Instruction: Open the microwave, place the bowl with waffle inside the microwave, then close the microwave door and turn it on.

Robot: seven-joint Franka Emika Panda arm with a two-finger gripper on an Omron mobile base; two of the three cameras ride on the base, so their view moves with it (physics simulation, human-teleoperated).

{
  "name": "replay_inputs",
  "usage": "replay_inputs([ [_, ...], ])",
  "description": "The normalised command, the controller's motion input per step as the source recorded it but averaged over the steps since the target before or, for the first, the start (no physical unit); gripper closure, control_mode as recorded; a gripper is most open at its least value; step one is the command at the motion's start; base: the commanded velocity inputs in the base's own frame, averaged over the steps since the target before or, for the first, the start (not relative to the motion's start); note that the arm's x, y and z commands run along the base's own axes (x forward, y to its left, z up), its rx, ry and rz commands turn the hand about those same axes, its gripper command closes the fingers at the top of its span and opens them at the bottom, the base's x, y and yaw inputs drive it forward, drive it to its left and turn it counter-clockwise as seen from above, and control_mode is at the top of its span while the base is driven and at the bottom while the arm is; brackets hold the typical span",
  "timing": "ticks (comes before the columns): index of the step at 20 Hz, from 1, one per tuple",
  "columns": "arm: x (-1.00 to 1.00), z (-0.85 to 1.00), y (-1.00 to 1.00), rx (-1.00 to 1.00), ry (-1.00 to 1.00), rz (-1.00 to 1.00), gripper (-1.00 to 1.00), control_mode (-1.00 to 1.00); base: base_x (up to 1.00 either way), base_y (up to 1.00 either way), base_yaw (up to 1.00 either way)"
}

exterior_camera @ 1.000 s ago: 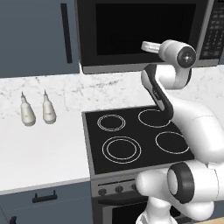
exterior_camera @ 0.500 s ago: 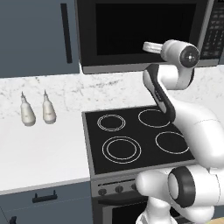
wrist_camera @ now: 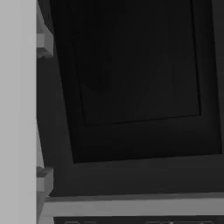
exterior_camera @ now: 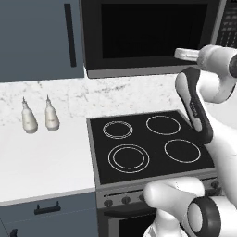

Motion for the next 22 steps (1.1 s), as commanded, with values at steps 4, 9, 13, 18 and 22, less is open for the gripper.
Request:
replay_inputs([
  [4,-0.54,0.00,-0.81,-0.03,0.07,0.11,-1.00,-1.00,0.00,0.00,0.00],
  [9,-0.18,0.00,-0.71,-0.01,0.04,0.05,-1.00,-1.00,0.00,0.00,0.00],
  [13,-0.13,0.00,-0.57,0.00,0.00,0.01,-1.00,-1.00,0.00,0.00,0.00],
  [18,-0.01,-0.08,-0.37,0.00,0.00,0.00,-1.00,-1.00,0.00,0.00,0.00],
  [22,0.00,-0.03,-0.12,0.00,0.00,0.00,-1.00,-1.00,0.00,0.00,0.00],
])
